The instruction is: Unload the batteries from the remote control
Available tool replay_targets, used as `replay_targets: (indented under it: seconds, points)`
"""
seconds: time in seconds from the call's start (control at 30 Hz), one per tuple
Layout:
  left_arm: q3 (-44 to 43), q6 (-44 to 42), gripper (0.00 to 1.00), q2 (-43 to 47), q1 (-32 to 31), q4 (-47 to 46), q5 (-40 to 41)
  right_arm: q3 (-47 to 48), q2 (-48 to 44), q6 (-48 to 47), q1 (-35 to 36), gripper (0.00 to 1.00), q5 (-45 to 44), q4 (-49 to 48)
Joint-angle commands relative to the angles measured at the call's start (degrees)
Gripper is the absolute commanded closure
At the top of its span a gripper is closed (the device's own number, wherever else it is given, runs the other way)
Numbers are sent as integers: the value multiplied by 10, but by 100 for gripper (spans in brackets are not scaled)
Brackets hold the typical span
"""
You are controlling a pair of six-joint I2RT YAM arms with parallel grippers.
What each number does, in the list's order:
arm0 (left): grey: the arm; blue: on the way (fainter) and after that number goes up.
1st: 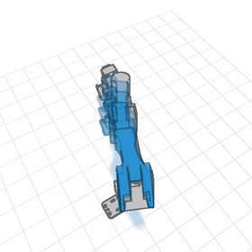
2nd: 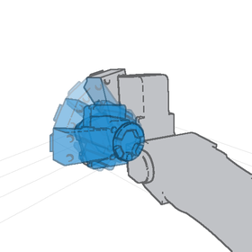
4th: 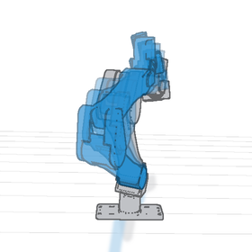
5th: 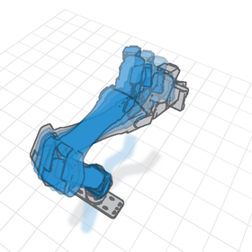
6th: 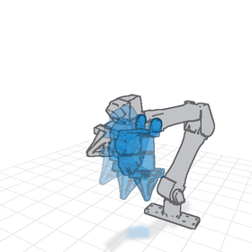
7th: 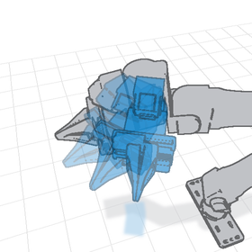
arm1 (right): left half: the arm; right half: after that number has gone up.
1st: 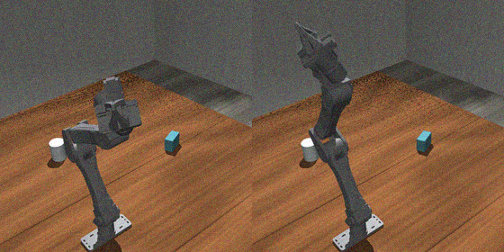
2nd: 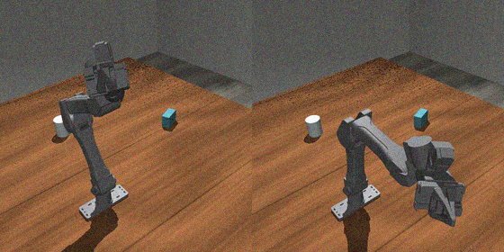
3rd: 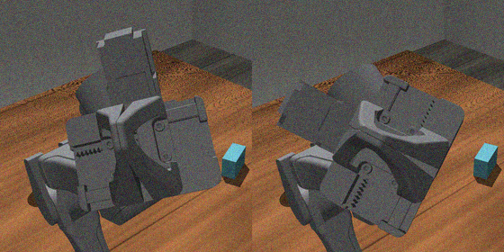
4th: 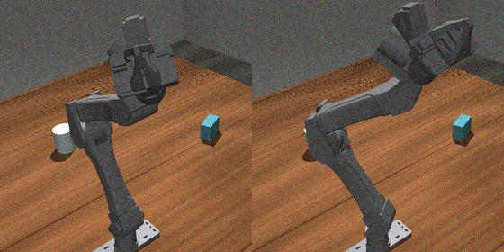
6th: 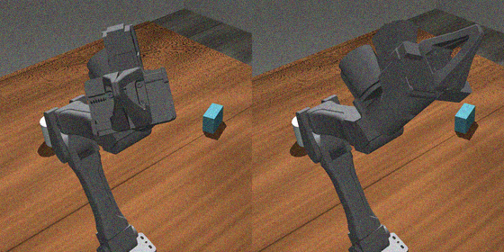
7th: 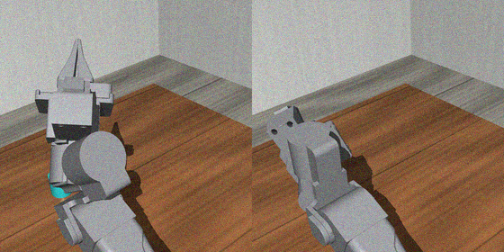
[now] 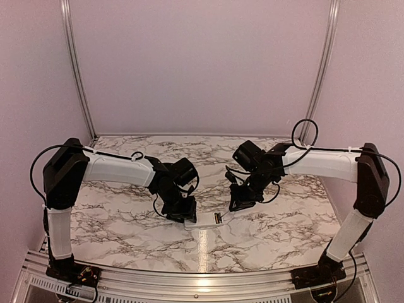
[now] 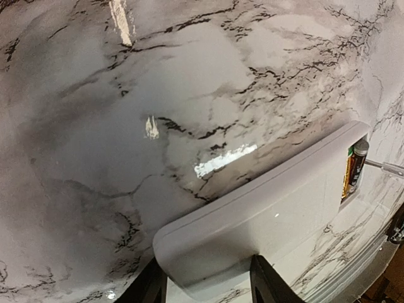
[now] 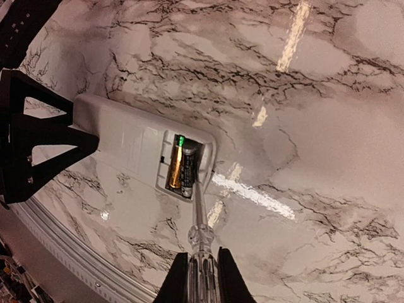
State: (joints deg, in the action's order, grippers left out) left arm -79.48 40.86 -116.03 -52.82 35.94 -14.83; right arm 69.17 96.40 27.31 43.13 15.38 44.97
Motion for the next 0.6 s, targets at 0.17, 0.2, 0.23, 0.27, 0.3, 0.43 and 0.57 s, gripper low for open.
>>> replay_targets:
  seconds: [0.17,0.2,0.23,0.27,0.3,0.43,0.57]
  points:
    - [-8,-27,37,7,-4,20,54,44,23,-27,-8,100,-48,45]
    - [-13,-30,37,8,-4,29,59,48,25,-31,-7,100,-49,48]
    - [-19,-35,36,8,-4,39,65,52,28,-33,-7,100,-51,53]
    - [-26,-39,36,8,-5,49,71,55,31,-36,-7,100,-53,58]
    - [-32,-45,36,9,-5,57,77,58,32,-39,-7,100,-54,62]
    - [-50,-78,34,17,-9,71,85,74,42,-51,-6,100,-53,77]
    - [-60,-133,33,26,-15,72,80,91,54,-62,-2,100,-55,93]
